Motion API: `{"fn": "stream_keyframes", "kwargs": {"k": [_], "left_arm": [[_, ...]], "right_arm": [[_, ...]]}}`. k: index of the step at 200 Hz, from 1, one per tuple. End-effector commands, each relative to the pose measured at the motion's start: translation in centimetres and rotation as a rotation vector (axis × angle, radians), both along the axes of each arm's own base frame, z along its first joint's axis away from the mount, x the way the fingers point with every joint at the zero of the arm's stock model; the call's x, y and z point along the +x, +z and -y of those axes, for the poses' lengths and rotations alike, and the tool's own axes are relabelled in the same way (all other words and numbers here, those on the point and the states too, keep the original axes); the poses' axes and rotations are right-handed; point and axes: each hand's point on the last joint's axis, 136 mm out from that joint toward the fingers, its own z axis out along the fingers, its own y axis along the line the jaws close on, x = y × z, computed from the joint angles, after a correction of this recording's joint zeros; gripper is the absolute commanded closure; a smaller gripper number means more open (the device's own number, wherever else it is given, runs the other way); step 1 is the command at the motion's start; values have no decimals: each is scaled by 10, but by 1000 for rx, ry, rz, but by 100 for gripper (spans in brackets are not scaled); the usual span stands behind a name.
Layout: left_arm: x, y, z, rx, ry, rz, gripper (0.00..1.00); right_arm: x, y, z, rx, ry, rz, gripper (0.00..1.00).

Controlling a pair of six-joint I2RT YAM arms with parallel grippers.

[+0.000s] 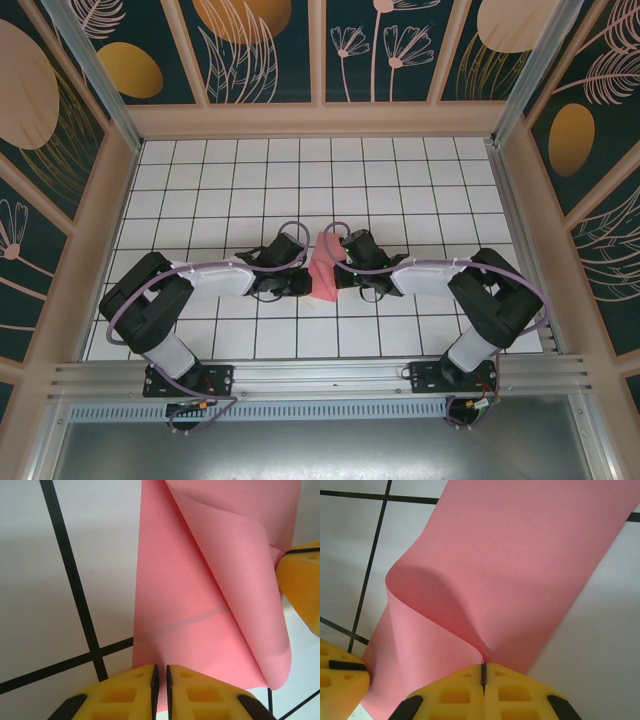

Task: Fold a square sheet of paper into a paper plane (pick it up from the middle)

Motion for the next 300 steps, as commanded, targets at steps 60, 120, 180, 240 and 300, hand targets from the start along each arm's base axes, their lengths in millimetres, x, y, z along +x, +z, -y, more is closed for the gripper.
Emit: {"fn": "stream_keyframes", "kwargs": {"k": [60,120,180,240,300], "left_arm": [[-7,-9,-12,56,2,-26,83],[-6,-7,-10,50,-1,-25,83],[-6,-8,-10,50,-1,-26,83],[-6,-8,-9,49,-2,-26,83],[-6,-8,-10,49,-1,-26,83]], "right_arm": [[4,13,5,-30,-17,34,93],[8,12,3,-46,-12,39,93],[8,11,3,-56,-10,34,92],[9,8,3,-66,-11,27,92],[7,3,5,-71,-15,19,92]]}}
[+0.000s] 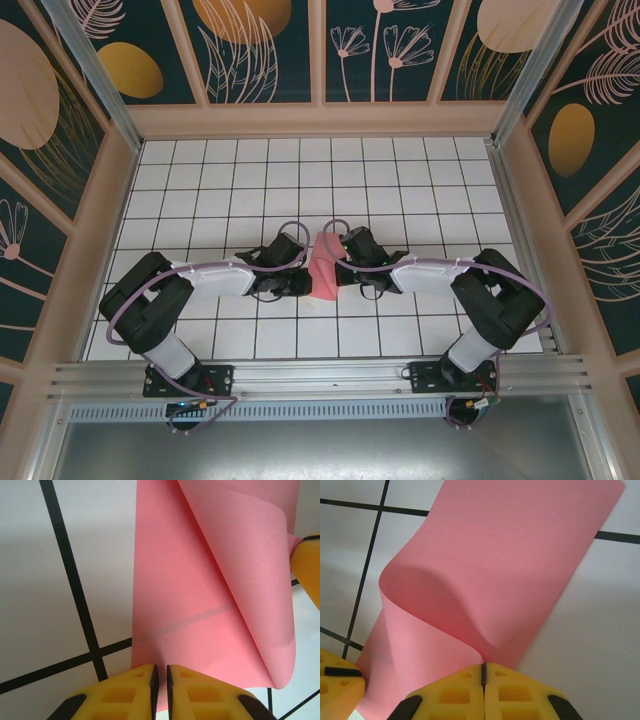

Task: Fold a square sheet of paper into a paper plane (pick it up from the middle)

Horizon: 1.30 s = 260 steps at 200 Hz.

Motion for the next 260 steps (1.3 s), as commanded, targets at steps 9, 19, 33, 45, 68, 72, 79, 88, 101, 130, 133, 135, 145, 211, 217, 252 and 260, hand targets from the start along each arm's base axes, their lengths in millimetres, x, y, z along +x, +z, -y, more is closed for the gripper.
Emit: {"fn": "stream_keyframes", "kwargs": {"k": [9,19,33,45,68,72,79,88,101,130,133,135,145,211,217,252,260], "left_arm": [[-6,-8,-10,49,-1,-26,83],[-6,-8,-10,49,-2,-27,83],[-6,-8,-10,49,-1,-26,83],[-5,-8,-10,49,-1,-26,83],[-6,-9,-10,49,-1,-29,83],[-6,-9,-9,50,-3,-28,83],[-6,-9,-9,50,-4,-29,83],[-6,-9,-10,52,-4,-30,83],[-6,-9,-9,50,-4,-28,83],[-6,-10,-9,48,-3,-30,83],[-6,-9,-9,47,-2,-29,83],[-6,-9,-9,47,-2,-29,83],[-6,-9,-9,48,-3,-29,83],[-6,-9,-9,49,-3,-31,83],[-6,-9,-9,48,-4,-31,83],[-6,-10,-9,51,-5,-33,83],[-7,-11,-9,52,-5,-34,83]], "right_arm": [[1,-4,1,-30,-4,-2,92],[1,-5,2,-35,-4,-6,92],[0,-6,2,-36,-5,-9,92],[-1,-7,1,-33,-4,-13,92],[-1,-8,2,-34,-7,-15,92],[-1,-8,2,-33,-6,-13,92],[-1,-7,2,-31,-5,-12,92],[-1,-7,2,-29,-5,-11,92],[-1,-7,3,-36,-9,-10,92],[0,-3,2,-27,-7,-5,92],[0,-2,2,-28,-7,-4,92],[0,-2,2,-28,-7,-2,92],[1,0,2,-27,-7,3,92],[-1,-1,4,-30,-10,-1,92],[-1,0,4,-31,-9,-1,92],[0,6,4,-25,-10,19,92],[1,6,4,-27,-9,20,92]]}}
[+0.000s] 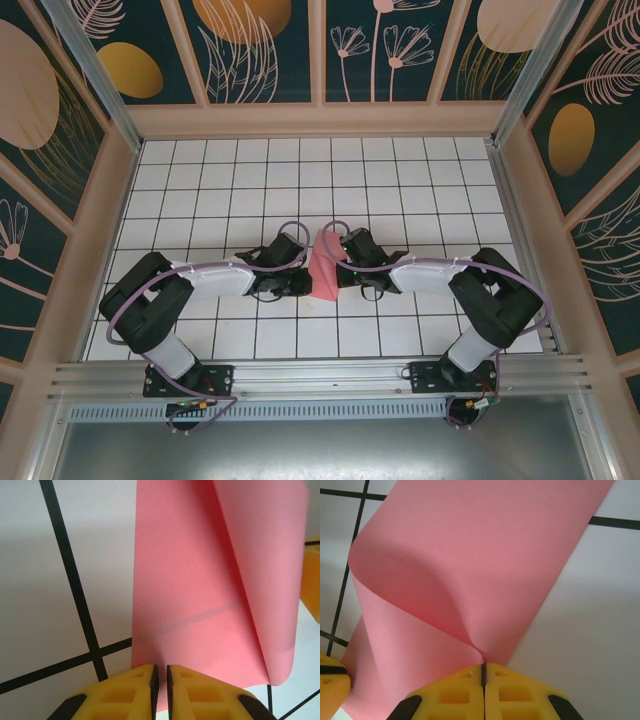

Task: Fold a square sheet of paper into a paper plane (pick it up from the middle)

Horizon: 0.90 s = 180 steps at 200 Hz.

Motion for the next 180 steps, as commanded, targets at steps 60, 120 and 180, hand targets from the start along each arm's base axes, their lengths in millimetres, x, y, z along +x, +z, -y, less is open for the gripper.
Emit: {"fn": "stream_keyframes", "kwargs": {"k": [60,120,180], "left_arm": [[-7,-10,-9,49,-4,-33,83],[-7,-10,-9,49,-5,-34,83],[-6,-10,-8,45,-5,-32,83]], "right_arm": [[5,5,-4,-3,5,21,92],[4,1,-4,-10,12,15,92],[5,2,-6,-6,13,14,92]]}}
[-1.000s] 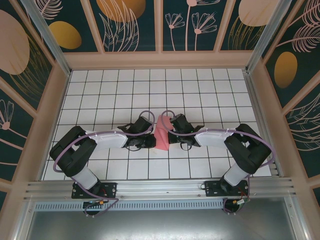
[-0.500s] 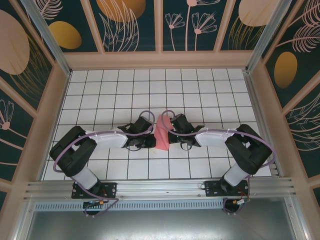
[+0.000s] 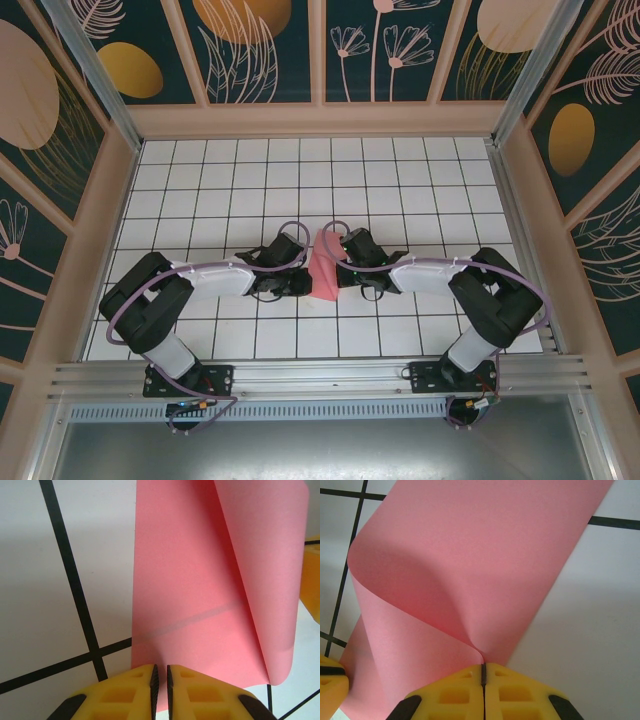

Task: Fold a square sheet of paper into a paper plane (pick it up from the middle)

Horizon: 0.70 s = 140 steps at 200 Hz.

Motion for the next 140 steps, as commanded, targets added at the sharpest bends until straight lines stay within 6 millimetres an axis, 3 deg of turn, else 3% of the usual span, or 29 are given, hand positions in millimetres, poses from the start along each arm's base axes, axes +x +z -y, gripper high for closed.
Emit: {"fn": "stream_keyframes", "kwargs": {"k": [1,98,140], "left_arm": [[-6,-9,-8,45,-5,-32,83],[-4,-5,-9,43,6,-14,81],[11,28,-10,11,67,77,76]], "right_arm": [[5,3,-6,-2,14,16,92],[-2,-12,-3,-28,10,-30,92],[-2,-13,-1,-35,9,-32,92]]}}
